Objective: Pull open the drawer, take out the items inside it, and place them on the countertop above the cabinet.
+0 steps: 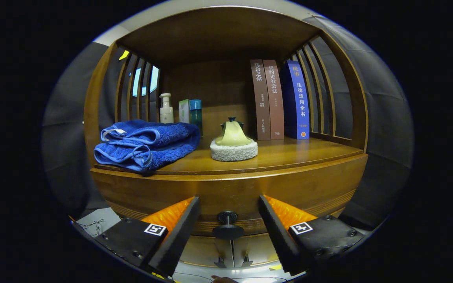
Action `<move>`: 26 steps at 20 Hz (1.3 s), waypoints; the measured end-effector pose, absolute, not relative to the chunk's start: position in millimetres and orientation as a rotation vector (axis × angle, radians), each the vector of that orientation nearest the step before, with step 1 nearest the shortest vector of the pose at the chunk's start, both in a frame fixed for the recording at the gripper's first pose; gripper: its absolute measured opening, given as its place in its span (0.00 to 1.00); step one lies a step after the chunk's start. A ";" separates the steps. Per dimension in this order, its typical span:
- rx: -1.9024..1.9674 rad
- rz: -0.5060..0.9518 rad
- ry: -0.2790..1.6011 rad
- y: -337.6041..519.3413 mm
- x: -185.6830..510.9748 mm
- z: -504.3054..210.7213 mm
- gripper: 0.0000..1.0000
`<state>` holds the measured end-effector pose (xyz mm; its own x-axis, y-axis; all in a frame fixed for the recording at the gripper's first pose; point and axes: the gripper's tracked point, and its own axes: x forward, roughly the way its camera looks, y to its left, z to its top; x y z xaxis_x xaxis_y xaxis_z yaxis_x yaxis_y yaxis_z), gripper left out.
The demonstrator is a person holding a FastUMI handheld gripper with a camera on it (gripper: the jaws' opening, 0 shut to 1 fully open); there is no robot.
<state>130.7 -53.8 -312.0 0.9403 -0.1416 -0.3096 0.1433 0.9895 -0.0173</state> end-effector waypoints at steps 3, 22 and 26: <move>0.007 -0.148 0.305 -55.2 125.1 -302.7 0.99; -0.005 -0.115 0.172 -32.0 52.4 -79.0 0.98; -0.020 -0.102 0.168 -28.5 45.3 -49.9 0.98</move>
<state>45.3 -28.5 -49.9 0.9807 -0.1034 -0.1658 0.1001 0.9946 -0.0285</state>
